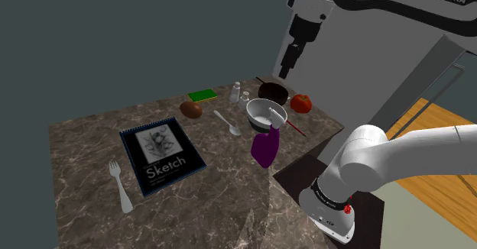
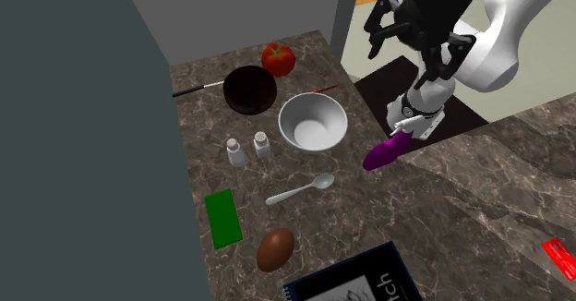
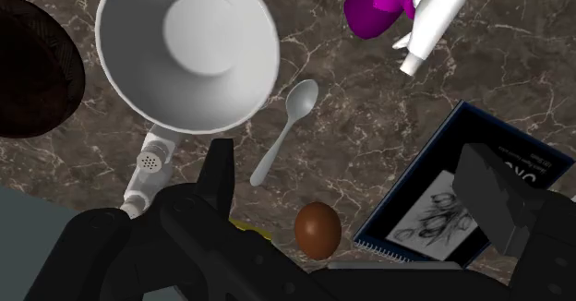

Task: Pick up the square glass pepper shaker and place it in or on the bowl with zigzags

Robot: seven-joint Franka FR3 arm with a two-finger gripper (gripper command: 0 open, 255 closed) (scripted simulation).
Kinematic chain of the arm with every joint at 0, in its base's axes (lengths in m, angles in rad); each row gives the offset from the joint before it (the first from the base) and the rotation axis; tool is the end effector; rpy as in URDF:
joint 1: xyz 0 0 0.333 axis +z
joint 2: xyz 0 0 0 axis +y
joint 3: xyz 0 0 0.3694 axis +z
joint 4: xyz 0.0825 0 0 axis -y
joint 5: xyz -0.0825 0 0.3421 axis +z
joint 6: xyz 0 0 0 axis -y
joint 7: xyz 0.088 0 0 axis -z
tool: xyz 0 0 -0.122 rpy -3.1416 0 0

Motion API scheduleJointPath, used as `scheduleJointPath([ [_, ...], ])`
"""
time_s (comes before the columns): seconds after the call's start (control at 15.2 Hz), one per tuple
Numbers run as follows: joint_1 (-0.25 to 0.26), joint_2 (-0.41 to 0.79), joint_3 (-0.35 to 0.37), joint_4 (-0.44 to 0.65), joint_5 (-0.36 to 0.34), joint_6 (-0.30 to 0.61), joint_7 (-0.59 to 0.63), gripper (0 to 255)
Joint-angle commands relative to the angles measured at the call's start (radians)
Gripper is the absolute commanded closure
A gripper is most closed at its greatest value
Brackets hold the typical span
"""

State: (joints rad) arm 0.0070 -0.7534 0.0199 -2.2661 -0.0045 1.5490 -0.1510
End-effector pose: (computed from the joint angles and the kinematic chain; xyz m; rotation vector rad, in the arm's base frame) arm 0.2365 0.0087 0.6423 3.1091 0.2690 0.0545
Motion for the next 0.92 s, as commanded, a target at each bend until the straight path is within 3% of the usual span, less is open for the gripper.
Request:
scheduleJointPath([
  [0.0,0.000,0.000,0.000,0.000,0.000,0.000,0.000,0],
  [0.86,-0.042,0.281,-0.127,-0.105,-0.069,0.407,-0.144,0],
])
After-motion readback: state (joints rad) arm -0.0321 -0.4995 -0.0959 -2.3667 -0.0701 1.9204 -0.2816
